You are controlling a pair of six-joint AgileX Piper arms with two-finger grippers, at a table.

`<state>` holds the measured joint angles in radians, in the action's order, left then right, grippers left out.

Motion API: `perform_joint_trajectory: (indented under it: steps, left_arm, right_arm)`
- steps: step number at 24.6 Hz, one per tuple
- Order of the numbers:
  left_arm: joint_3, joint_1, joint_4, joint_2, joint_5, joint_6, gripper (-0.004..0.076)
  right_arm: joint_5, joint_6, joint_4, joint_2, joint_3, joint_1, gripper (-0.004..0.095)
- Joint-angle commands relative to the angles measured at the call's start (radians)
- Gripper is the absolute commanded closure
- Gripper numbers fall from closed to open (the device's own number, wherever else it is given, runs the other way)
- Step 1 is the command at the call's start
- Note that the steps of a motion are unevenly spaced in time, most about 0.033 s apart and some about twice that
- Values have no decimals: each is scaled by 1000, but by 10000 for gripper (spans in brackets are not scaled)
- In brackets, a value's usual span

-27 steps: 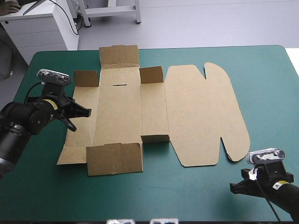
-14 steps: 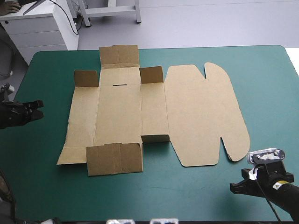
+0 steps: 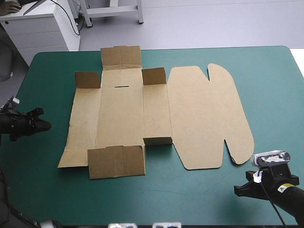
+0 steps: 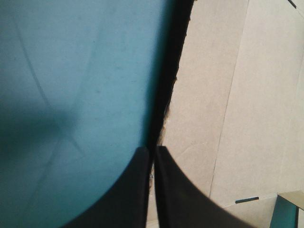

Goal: Fold the box

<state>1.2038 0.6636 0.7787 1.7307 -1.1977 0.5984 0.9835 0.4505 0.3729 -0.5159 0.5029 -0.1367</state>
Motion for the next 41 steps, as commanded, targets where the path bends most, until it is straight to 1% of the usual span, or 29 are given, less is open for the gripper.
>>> perform_joint_trajectory:
  steps: [1,3,5,7,8,12,23,33,36,41]
  left_arm:
    - [29,0,55,-41,-56,4,584]
    - [29,0,53,-41,-67,4,476]
    - [29,0,53,-41,-62,11,344]
    - [29,0,53,-41,-51,14,257]
    - [29,0,53,-39,-51,14,235]
    - [29,-50,27,8,-97,35,249]
    - [29,-220,8,153,-89,52,249]
    - [29,-323,13,210,-78,52,249]
    - [29,-334,47,210,-91,52,249]
    - [29,-358,163,210,-97,103,249]
  right_arm:
    - [-48,0,19,-9,23,3,927]
    - [-58,0,19,-9,23,3,927]
    - [-66,0,19,-9,23,3,927]
    - [-70,0,19,-9,23,3,927]
    - [-70,0,19,-9,23,3,927]
    - [-70,0,19,-9,23,3,927]
    - [-66,0,19,-9,23,3,927]
    - [-66,-2,19,-9,23,3,927]
    - [-66,-2,21,-9,23,3,927]
    - [-70,-2,21,-9,23,3,927]
